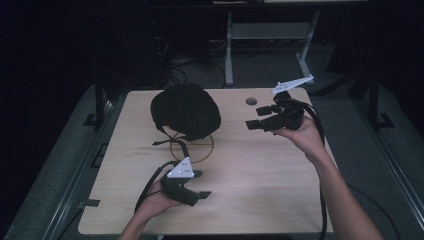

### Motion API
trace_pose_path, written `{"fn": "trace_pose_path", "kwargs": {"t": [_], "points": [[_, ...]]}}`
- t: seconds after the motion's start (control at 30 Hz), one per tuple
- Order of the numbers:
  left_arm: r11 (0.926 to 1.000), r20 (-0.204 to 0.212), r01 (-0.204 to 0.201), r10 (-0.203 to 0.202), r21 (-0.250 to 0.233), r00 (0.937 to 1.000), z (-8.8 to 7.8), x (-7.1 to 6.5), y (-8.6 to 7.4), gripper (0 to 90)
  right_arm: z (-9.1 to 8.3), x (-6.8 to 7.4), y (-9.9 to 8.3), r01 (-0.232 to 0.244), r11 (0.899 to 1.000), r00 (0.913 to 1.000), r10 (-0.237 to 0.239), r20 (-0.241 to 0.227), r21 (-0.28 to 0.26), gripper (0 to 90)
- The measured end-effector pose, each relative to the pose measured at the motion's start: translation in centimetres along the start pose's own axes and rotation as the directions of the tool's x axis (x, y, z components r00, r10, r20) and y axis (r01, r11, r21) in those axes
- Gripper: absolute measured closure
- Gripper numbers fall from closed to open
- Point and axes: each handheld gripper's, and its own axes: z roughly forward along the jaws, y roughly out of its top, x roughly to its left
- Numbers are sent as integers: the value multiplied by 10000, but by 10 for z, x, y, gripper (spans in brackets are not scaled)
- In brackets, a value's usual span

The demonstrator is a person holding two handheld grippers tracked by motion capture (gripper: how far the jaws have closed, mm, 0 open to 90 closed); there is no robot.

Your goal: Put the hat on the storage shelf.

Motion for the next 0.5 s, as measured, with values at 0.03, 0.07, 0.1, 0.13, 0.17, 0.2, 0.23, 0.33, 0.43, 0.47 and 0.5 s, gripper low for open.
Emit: {"fn": "trace_pose_path", "kwargs": {"t": [0.03,0.07,0.1,0.13,0.17,0.2,0.23,0.33,0.43,0.47,0.5], "points": [[10000,-8,-13,13,14,10000,0,0,0,268,-1,-1,-2,-6,10000,10000,6,10,7,236],[10000,-6,2,-2,1,10000,0,0,0,269,-1,-1,-4,-30,10000,10000,30,-5,15,236],[10000,4,-3,3,14,10000,0,0,0,269,-2,-1,-6,-51,10000,10000,51,8,6,236],[10000,8,15,-15,15,10000,0,0,0,269,-2,-2,-8,-61,10000,10000,61,6,3,236],[9999,22,91,-91,-42,10000,0,-1,0,269,-3,-2,-9,-77,10000,10000,77,14,12,235],[9999,22,106,-106,-44,9999,0,-1,0,269,-4,-2,-11,-126,9999,9999,126,15,61,232],[9999,20,104,-104,-49,9999,0,0,0,269,-4,-3,-13,-111,9999,9999,111,17,12,232],[9999,21,105,-105,-25,9999,0,0,0,269,-6,-3,-18,-201,9998,9998,201,24,-4,232],[9999,-1,141,-141,-37,9999,0,-1,0,266,-7,-4,-23,-286,9996,9996,286,17,6,229],[9999,-7,140,-140,-43,9999,0,-1,0,265,-7,-5,-25,-325,9995,9995,325,25,38,226],[9999,-10,140,-140,-48,9999,0,-1,0,265,-8,-5,-27,-294,9996,9996,294,28,7,226]]}}
